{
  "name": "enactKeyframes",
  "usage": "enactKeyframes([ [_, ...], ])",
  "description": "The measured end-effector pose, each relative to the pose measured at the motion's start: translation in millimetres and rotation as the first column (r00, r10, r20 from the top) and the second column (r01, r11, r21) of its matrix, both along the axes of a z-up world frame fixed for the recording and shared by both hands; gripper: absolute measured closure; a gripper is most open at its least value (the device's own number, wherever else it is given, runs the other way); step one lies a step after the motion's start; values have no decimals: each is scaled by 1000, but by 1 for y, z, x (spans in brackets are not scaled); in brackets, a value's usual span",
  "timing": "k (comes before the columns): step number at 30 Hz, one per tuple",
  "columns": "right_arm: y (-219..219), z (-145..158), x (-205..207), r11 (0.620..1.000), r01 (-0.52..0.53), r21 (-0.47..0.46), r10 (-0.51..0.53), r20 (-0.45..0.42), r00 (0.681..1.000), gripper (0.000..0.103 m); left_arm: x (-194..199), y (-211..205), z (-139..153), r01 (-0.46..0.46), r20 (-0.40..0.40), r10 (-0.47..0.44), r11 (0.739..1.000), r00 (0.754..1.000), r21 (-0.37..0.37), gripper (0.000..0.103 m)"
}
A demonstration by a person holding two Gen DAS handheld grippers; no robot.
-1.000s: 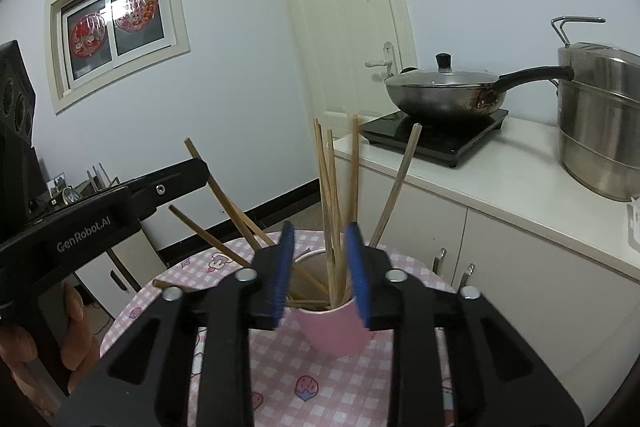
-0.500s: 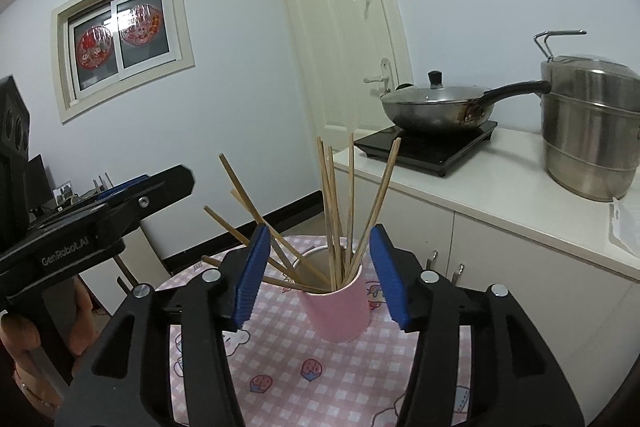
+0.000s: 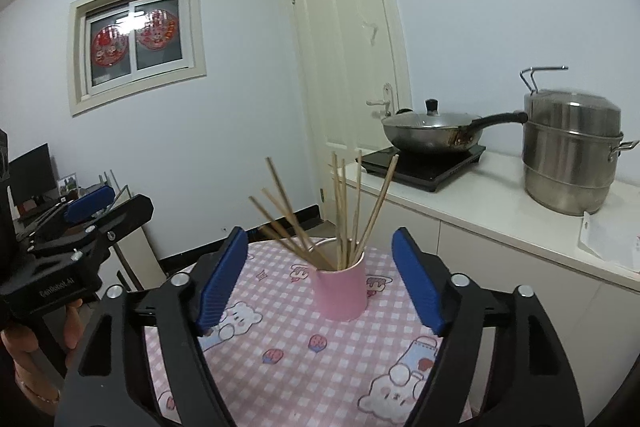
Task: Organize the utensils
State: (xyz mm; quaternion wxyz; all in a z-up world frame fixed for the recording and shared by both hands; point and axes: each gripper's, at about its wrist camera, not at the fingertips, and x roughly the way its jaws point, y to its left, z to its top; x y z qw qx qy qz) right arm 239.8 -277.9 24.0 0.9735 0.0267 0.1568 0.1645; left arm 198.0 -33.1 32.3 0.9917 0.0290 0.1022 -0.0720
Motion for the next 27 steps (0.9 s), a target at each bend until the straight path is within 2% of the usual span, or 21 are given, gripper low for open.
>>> enactKeyframes([
  [9,13,2,-77,999,-21,-49,26,98,995,9,-79,7,-8,-16,62,14,1000,998,25,9],
  [15,22,-1,-124,998,-23,-54,31,168,985,8,-127,17,-12,-17,123,20,1000,992,-21,7],
  [19,26,-4,-146,998,9,-60,4,215,977,8,-149,26,-17,-30,136,38,998,990,-58,7],
  [23,24,-8,-159,995,81,-53,-65,252,966,8,-159,32,-26,-56,134,67,995,989,-84,6],
  [27,19,-17,-165,993,117,-25,-107,249,963,8,-164,33,-32,-67,127,76,995,989,-69,6],
])
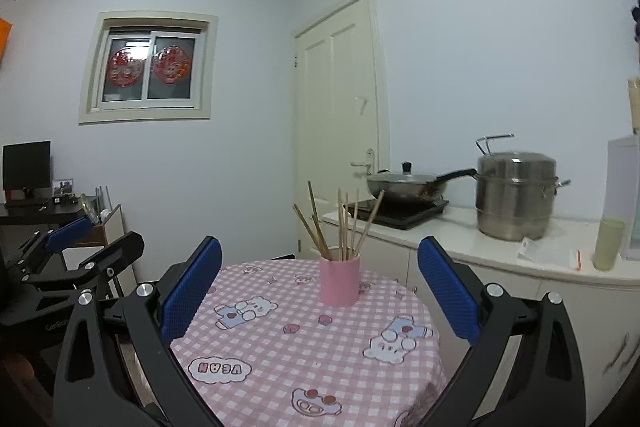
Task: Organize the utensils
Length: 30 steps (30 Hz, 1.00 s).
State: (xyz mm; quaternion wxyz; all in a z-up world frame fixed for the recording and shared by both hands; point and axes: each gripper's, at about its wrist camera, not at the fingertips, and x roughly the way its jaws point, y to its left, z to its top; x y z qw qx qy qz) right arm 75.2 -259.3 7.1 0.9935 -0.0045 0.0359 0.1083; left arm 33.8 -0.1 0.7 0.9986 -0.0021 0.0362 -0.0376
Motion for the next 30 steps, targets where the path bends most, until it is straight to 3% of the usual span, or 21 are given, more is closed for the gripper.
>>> enactKeyframes([
  [30,1,-14,-15,1000,19,11,-18,-4,1000,8,0,-7,-8,45,-29,-45,999,999,0,6],
])
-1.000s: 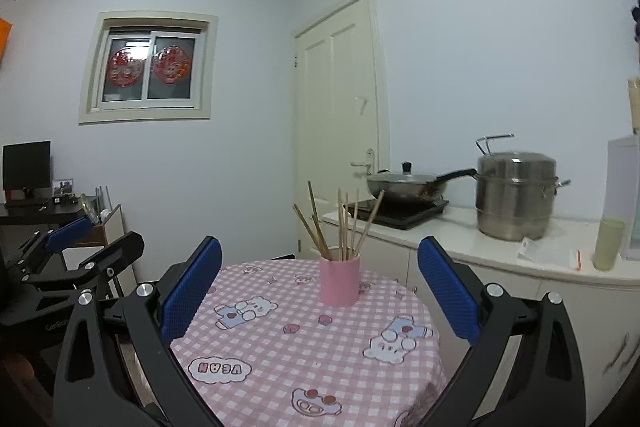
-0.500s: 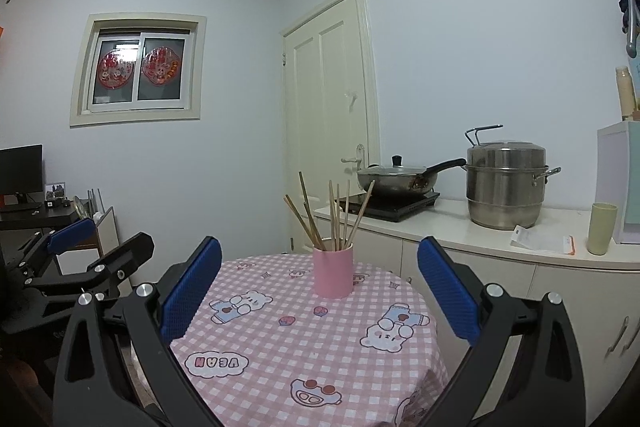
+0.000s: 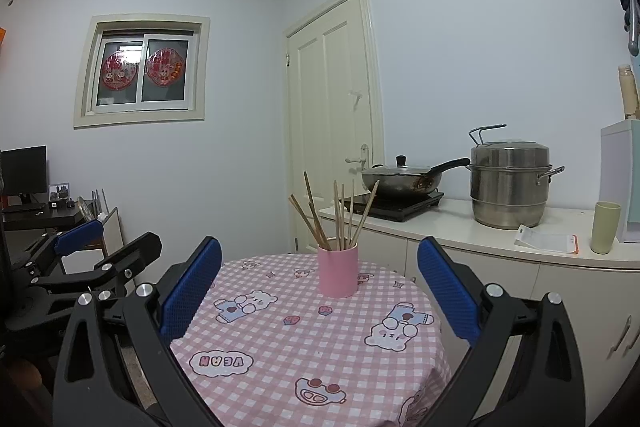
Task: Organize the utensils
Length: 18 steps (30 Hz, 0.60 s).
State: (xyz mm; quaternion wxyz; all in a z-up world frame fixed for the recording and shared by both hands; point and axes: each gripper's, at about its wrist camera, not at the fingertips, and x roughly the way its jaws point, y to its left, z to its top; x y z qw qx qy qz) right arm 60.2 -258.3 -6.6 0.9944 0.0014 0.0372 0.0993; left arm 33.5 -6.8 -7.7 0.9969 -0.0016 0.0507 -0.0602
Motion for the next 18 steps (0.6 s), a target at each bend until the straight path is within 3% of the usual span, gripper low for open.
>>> enactKeyframes([
  [18,-1,0,-4,1000,-5,3,5,1,1000,8,-1,-2,-3,-1,-6,1,1000,1000,2,6],
])
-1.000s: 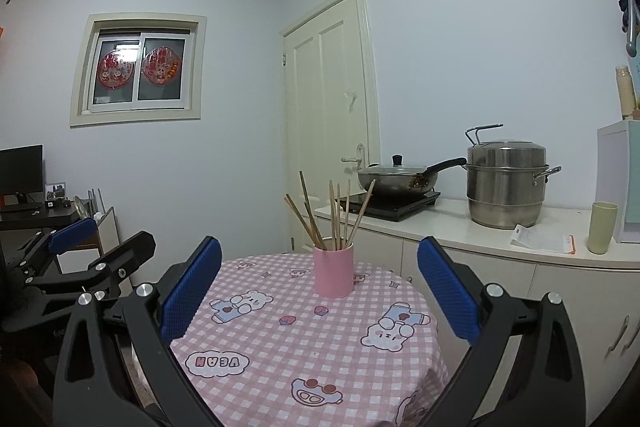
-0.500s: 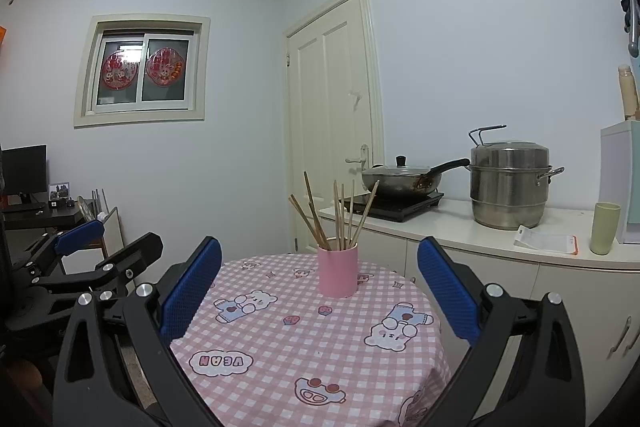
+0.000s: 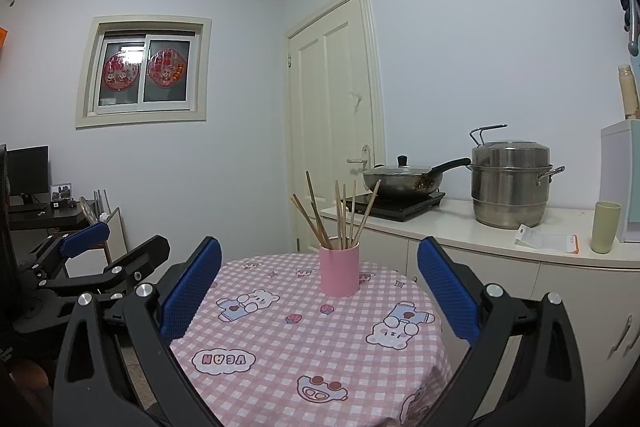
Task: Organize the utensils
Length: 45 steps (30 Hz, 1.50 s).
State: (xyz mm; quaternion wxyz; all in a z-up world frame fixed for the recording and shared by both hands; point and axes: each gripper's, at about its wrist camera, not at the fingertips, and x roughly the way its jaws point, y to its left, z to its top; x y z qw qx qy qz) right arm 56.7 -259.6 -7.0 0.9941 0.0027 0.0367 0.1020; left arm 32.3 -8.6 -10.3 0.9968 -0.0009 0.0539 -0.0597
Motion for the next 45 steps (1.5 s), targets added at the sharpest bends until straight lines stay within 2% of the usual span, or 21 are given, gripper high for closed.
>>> enactKeyframes([
  [45,1,-5,-1,1000,-8,7,8,-18,1000,8,3,-10,-3,-20,-10,20,1000,1000,24,6],
])
